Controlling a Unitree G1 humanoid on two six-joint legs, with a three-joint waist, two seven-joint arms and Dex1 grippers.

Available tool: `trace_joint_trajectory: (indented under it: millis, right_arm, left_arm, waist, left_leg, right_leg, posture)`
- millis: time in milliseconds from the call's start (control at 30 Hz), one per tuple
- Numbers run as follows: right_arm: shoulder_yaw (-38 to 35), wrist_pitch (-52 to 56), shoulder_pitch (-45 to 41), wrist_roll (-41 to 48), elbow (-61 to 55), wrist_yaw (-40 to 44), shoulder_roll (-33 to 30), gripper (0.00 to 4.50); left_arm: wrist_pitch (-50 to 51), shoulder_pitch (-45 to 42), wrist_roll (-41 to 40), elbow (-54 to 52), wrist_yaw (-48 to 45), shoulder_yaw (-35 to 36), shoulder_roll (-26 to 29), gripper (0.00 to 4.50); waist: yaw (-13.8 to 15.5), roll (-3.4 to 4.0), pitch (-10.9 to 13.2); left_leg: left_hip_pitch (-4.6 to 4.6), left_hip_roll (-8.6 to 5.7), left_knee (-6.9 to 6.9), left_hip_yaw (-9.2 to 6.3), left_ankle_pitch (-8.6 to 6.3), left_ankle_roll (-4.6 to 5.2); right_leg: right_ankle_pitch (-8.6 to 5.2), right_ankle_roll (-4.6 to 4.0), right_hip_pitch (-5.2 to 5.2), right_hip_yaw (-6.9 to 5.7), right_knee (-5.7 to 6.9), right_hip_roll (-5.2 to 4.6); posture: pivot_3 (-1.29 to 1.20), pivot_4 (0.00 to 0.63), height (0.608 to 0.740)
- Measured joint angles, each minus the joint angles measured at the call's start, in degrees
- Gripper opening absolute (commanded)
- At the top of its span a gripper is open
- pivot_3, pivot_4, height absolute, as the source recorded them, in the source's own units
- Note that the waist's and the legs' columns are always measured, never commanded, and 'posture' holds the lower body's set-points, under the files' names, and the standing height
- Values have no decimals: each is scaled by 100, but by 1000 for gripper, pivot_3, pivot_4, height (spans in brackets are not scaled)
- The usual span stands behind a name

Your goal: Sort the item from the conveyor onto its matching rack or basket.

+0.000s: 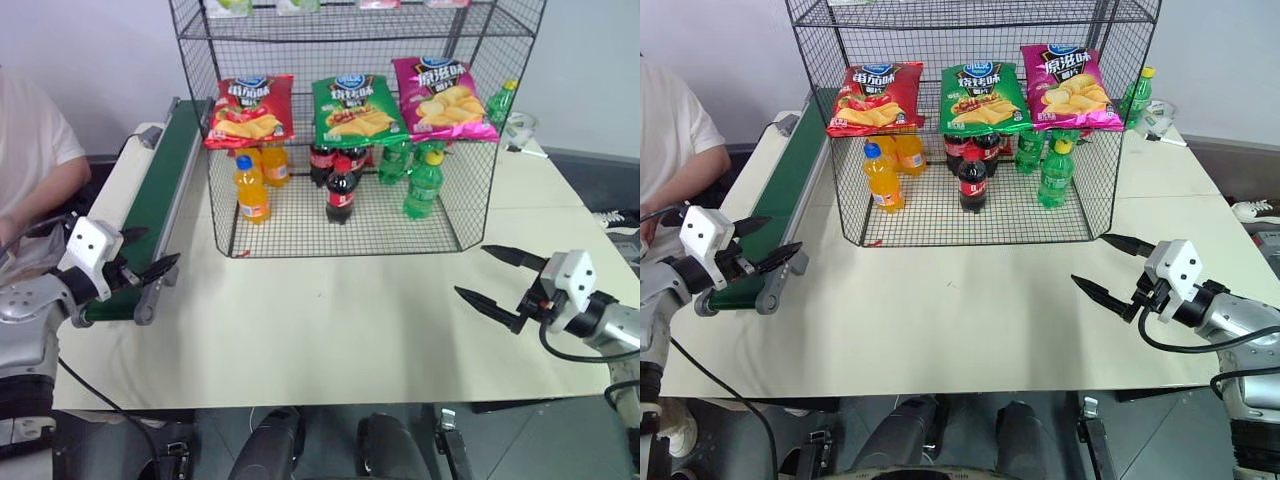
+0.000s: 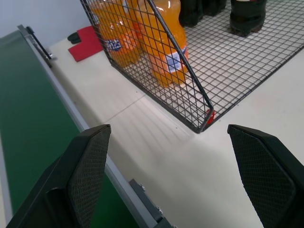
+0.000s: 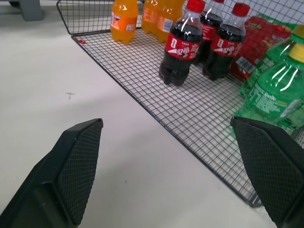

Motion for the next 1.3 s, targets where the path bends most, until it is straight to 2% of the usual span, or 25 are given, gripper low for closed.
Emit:
trace_joint_trajectory:
  millis: [1300]
  right_arm:
    - [-16,-64,97,-47,-41,-52,-1,4500]
  left_arm:
    - [-313,-232,134,403,-39,-157,-82,4116]
  waist:
    - [6,0,1]
  left_leg:
    - [-2,0,-1,-1,0,0]
  right_leg:
    - [0,1,-1,-1,-1,0]
  posture:
    - [0,150,740]
